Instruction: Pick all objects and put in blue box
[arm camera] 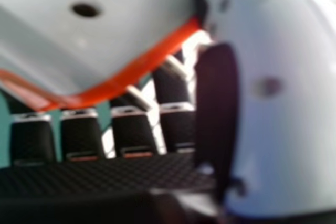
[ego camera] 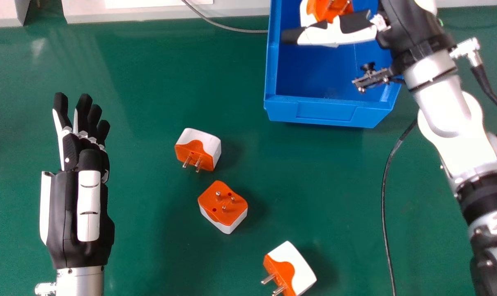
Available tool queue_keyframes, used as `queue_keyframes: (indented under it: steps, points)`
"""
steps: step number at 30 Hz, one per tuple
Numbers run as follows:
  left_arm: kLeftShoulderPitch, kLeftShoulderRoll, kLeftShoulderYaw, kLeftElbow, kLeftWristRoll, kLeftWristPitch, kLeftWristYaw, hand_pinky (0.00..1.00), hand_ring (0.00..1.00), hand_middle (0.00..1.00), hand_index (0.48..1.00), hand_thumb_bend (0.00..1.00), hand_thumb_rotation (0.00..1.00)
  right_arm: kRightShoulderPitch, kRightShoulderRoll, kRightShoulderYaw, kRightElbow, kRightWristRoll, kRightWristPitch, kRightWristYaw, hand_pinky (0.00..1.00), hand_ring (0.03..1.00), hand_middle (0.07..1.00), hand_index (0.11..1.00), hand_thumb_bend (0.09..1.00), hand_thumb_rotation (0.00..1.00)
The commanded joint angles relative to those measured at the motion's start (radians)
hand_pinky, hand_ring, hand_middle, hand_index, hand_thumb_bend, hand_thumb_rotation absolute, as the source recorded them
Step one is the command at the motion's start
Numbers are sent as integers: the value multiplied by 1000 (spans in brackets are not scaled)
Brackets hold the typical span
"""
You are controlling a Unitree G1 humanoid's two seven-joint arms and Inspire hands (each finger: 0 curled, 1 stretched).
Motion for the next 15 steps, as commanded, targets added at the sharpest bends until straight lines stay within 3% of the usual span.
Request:
queue_keyframes:
  steps: [1,9,15]
  points:
    - [-13,3,5,-2,7,-29,4,1000,1000,1000,1000,578,855,-85,-9,5,34,-12,9,-47,310,438,528,515,494,0]
    - [-23,6,4,9,32,-44,27,1000,1000,1000,1000,579,853,-201,-9,56,211,-70,78,-142,298,440,530,516,493,0]
    - [-32,10,5,19,36,-49,33,1000,1000,1000,1000,581,853,-260,-8,91,298,-97,121,-192,304,441,524,513,495,0]
